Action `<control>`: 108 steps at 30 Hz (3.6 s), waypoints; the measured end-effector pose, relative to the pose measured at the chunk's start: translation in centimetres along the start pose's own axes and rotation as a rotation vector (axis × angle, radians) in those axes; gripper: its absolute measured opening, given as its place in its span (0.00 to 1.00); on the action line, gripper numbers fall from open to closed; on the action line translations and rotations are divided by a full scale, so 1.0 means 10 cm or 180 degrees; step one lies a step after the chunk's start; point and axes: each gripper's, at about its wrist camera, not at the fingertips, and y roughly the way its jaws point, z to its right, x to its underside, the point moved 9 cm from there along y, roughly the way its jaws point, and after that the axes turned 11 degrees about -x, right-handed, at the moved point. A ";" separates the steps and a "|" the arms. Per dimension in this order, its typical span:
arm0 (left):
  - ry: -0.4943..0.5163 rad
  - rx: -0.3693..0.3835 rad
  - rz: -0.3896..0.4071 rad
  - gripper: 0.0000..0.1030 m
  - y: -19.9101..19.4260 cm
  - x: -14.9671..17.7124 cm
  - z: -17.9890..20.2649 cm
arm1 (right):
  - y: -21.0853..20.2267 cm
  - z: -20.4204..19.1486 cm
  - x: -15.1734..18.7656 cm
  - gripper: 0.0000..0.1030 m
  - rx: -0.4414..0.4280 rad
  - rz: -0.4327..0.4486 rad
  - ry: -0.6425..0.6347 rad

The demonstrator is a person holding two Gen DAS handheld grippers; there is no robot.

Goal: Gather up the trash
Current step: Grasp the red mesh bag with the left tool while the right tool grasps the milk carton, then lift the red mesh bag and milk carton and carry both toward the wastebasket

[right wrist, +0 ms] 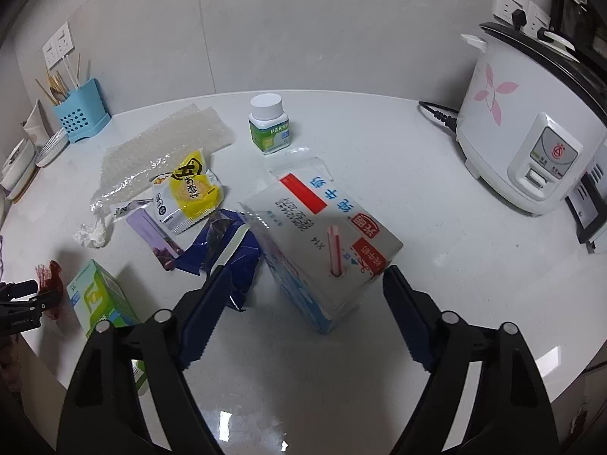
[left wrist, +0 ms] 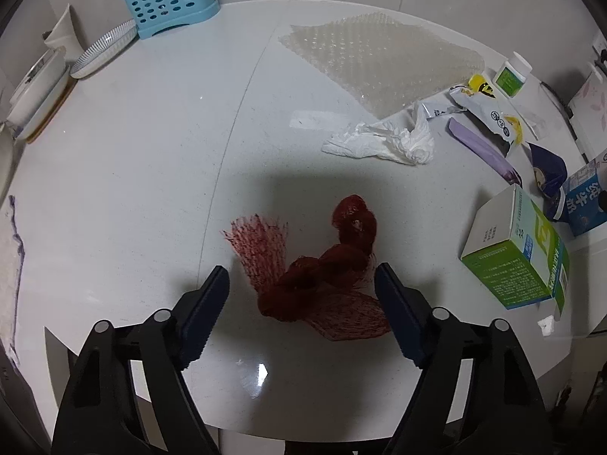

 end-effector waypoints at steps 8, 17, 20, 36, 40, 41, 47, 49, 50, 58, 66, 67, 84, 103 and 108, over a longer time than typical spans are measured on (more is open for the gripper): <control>0.0010 -0.0018 -0.0152 0.39 0.08 -0.01 0.05 | 0.05 -0.07 -0.05 0.39 0.0028 -0.0026 -0.0089; -0.0042 -0.0024 -0.0161 0.29 0.01 0.01 0.03 | 0.01 -0.07 -0.04 0.17 0.0071 -0.0036 -0.0195; -0.0064 -0.0016 -0.0142 0.28 -0.05 0.03 0.03 | -0.06 -0.08 -0.03 0.14 0.0022 -0.0019 -0.0225; -0.0126 0.0006 0.0004 0.28 -0.43 0.14 0.02 | -0.40 -0.09 -0.02 0.08 -0.0103 0.0116 -0.0265; -0.0137 0.0007 0.0028 0.28 -0.51 0.17 0.02 | -0.41 -0.07 0.01 0.05 -0.0125 0.0079 -0.0251; -0.0135 0.0004 0.0034 0.28 -0.53 0.18 0.03 | -0.41 -0.07 0.02 0.05 -0.0129 0.0070 -0.0251; -0.0132 0.0011 0.0058 0.28 -0.63 0.21 0.06 | -0.45 -0.06 0.05 0.00 -0.0134 0.0042 -0.0257; -0.0132 0.0017 0.0067 0.28 -0.67 0.23 0.08 | -0.46 -0.06 0.05 0.00 -0.0144 0.0038 -0.0257; -0.0133 0.0021 0.0074 0.28 -0.68 0.23 0.08 | -0.46 -0.06 0.06 0.00 -0.0144 0.0027 -0.0258; -0.0193 0.0022 0.0106 0.28 -0.85 0.32 0.09 | -0.47 0.25 0.05 0.68 -0.0213 -0.0278 -0.0021; -0.0223 0.0001 0.0102 0.28 -0.91 0.39 0.08 | -0.08 0.40 0.19 0.82 0.0082 -0.1055 -0.0093; -0.0231 -0.0004 0.0099 0.28 -0.91 0.39 0.07 | -0.03 0.39 0.22 0.82 0.0094 -0.1136 -0.0103; -0.0328 -0.0059 0.0069 0.28 -1.10 0.61 0.15 | 0.16 0.36 0.42 0.59 0.0168 -0.1445 -0.0011; 0.0064 0.0306 0.0303 0.28 -1.47 1.15 0.09 | -1.09 -0.43 0.78 0.59 -0.0027 -0.0622 0.0128; 0.0199 0.0405 0.0265 0.28 -1.42 1.46 0.09 | -1.30 -0.71 1.08 0.59 -0.0145 -0.0424 0.0174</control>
